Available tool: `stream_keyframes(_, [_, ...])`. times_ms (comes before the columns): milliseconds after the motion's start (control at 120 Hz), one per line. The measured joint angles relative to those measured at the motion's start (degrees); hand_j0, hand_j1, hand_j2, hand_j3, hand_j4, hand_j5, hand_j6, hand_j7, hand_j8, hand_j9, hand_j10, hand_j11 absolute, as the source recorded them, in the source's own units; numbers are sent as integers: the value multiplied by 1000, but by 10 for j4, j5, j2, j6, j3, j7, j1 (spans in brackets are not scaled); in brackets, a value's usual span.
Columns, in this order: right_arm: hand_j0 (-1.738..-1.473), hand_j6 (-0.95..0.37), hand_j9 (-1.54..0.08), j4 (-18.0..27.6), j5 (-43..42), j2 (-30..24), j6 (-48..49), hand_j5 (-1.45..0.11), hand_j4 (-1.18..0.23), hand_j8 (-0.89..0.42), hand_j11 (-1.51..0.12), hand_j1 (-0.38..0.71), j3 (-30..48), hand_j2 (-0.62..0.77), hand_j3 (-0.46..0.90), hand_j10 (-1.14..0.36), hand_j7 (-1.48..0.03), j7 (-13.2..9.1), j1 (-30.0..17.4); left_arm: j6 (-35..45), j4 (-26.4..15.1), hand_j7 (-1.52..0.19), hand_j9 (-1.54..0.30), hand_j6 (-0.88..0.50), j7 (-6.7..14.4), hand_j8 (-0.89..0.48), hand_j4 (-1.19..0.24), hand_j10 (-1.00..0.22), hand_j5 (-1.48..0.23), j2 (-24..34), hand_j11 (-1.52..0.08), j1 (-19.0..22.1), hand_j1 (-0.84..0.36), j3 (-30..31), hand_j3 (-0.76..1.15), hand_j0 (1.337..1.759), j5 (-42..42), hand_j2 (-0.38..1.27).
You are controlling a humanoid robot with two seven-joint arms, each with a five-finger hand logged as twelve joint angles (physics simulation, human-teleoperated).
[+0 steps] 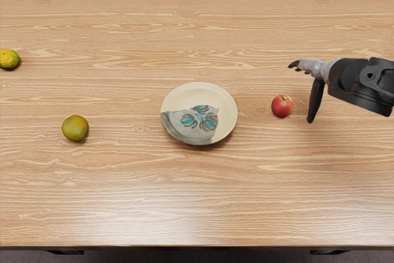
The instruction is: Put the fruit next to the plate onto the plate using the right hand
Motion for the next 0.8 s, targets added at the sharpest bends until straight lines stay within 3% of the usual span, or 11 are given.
stream_keyframes(342, [-1658, -170, -215, 69, -41, -7, -90, -215, -168, -169, -214, -153, -3, -31, 0, -168, -214, 0, -39, 0, 0, 0, 0, 0, 0, 0, 0, 0, 0, 0, 0, 0, 349, 0, 0, 1658, 0, 0])
stream_keyframes(800, [-1658, -222, -283, 51, -49, 32, -142, -283, -221, -221, -283, -90, -4, -41, 0, -220, -283, 0, -52, 0, 0, 0, 0, 0, 0, 0, 0, 0, 0, 0, 0, 0, 349, 0, 0, 1658, 0, 0])
